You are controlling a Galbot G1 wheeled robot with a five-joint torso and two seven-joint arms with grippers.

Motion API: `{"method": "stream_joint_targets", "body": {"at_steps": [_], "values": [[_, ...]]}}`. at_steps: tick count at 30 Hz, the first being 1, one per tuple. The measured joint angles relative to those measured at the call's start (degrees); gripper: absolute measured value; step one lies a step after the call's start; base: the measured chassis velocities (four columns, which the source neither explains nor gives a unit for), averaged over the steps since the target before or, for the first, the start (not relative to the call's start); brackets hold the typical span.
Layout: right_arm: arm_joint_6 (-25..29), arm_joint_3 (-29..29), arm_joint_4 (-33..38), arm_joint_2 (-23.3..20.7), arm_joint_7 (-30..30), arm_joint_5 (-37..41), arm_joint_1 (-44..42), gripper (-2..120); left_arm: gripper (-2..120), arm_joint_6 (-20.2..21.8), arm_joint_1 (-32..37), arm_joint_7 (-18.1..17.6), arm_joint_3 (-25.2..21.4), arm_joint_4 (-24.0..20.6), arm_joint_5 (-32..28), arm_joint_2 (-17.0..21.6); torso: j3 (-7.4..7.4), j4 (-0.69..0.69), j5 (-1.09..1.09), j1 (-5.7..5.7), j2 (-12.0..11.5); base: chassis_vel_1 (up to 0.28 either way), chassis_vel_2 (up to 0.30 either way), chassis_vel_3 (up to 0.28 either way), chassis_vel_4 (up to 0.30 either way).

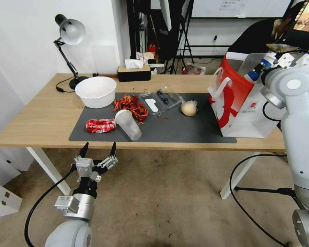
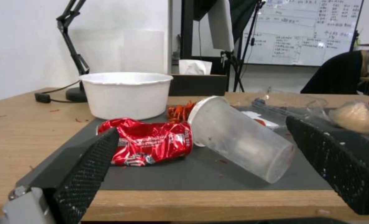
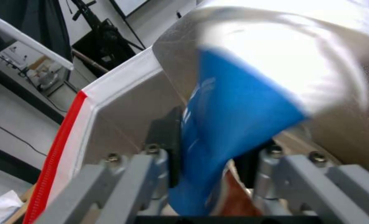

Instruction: Pick up the trash from the table and place it into the takeout bag.

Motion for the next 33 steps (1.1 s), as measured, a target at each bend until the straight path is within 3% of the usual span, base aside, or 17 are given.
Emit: {"method": "stream_joint_targets", "body": {"at_steps": [8, 11, 19, 26, 30, 33], "values": [[-0.04, 0.55, 0.02, -0.06, 0.48, 0.94, 0.25, 57, 100, -0.07, 0.00, 0.05, 0.04, 0.02, 0.05, 0.03, 0.00, 0.00, 0.00, 0.00, 0.00, 0.000, 0.000, 0.000, 0.000], [0.18, 0.69, 0.01, -0.12, 1.05, 2.32, 0.70, 74, 100, -0.08, -0.07, 0.07, 0.06, 0.08, 0.09, -0.02, 0.00, 0.00, 0.00, 0.00, 0.00, 0.000, 0.000, 0.000, 0.000], [1.01, 0.69, 0.59, 0.18, 1.41, 2.96, 1.15, 97, 100, -0.21, -0.08, 0.16, 0.15, 0.22, 0.26, -0.17, 0.00, 0.00, 0.00, 0.00, 0.00, 0.000, 0.000, 0.000, 0.000], [5.91, 0.74, 6.62, -0.63, -6.54, 1.01, -1.65, 100, 100, -0.24, -0.11, 0.17, 0.00, 0.19, 0.27, -0.11, 0.00, 0.00, 0.00, 0.00, 0.00, 0.000, 0.000, 0.000, 0.000], [8.52, 0.74, 10.47, -1.68, -12.71, -3.67, -4.36, 100, 100, -0.24, -0.10, 0.18, -0.03, 0.06, 0.27, -0.07, 0.00, 0.00, -0.01, -0.01, 0.00, 0.000, 0.000, 0.000, 0.000], [11.88, 0.51, 15.63, -4.09, -21.30, -11.65, -8.91, 100, 100, -0.25, -0.04, 0.17, -0.08, 0.04, 0.27, -0.02, -0.01, 0.01, -0.02, -0.01, 0.00, 0.000, 0.000, 0.000, 0.000]]}}
